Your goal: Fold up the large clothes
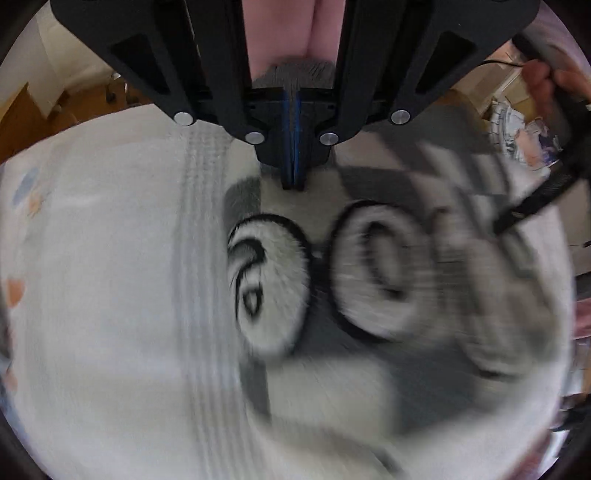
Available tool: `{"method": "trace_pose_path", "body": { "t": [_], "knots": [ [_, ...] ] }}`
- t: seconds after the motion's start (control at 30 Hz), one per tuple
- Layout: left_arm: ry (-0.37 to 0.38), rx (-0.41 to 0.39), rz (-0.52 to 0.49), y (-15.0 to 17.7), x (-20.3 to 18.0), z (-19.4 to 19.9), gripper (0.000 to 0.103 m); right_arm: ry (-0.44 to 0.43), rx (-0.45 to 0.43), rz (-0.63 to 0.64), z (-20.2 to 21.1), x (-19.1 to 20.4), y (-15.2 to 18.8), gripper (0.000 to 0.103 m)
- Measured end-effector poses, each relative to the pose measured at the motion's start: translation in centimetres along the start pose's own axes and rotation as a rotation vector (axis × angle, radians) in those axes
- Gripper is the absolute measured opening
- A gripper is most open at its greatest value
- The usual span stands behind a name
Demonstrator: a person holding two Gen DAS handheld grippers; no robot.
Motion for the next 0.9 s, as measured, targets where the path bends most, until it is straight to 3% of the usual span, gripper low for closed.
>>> {"method": "trace_pose_path", "body": {
  "t": [0.1,0.2,0.3,0.4,0.43,0.47,0.57,0.6,0.7,0.73,0.8,0.83,0.9],
  "knots": [
    [-0.034,0.029,-0.055,-0.4,-0.7,0.3,0.035,0.01,0.029,-0.09,-0.8,-0.2,-0.5,0.001],
    [-0.044,0.054,-0.104,1.4,-1.0,1.8,0.035,0.009,0.025,-0.059,1.4,0.6,0.6,0.004],
    [0.029,0.101,-0.069,4.9,-0.7,1.9,0.035,-0.053,0.076,-0.041,1.5,1.2,3.8,0.004],
    [0.051,0.15,-0.032,7.9,0.1,-1.3,0.035,0.063,0.078,-0.006,-2.8,0.5,5.3,0.001],
    [0.033,0.133,-0.05,8.6,0.0,-2.3,0.035,0.102,0.108,0.013,-5.8,0.5,6.1,0.001],
    [0.009,0.123,-0.071,8.9,0.0,-2.7,0.035,0.131,0.076,0.033,-6.8,0.6,6.1,0.001],
    [-0.048,0.127,-0.139,9.1,-0.9,-2.3,0.035,0.219,0.058,0.094,-5.9,1.6,6.0,0.003],
    [-0.048,0.139,-0.15,9.2,-1.0,-1.9,0.035,0.217,0.05,0.101,-5.4,1.8,6.0,0.003],
    [-0.009,0.139,-0.178,9.2,-1.0,0.7,0.036,0.083,0.013,0.042,-2.7,2.0,5.9,0.003],
    [-0.006,0.109,-0.186,8.9,-1.0,1.8,0.04,0.045,-0.016,0.035,-1.2,2.0,5.3,0.01],
    [0.012,0.068,-0.191,8.3,-0.8,3.7,0.052,0.029,-0.07,0.051,1.5,1.8,4.3,0.048],
    [0.035,0.056,-0.189,8.0,-0.9,4.4,0.053,0.043,-0.101,0.051,3.2,1.6,3.6,0.075],
    [0.077,0.003,-0.181,6.5,-1.2,6.2,0.053,0.003,-0.207,0.042,6.4,1.4,2.4,0.076]
  ]
}}
Point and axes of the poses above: each gripper's, at about its wrist camera, not at the fingertips, and z roughly against the way its jaws point, x to its left, y to its underside, the point moved 8 cm from there along -z, roughly the way its jaws point, and after that the axes turned 2 degrees about -y, right-handed, at the moved point
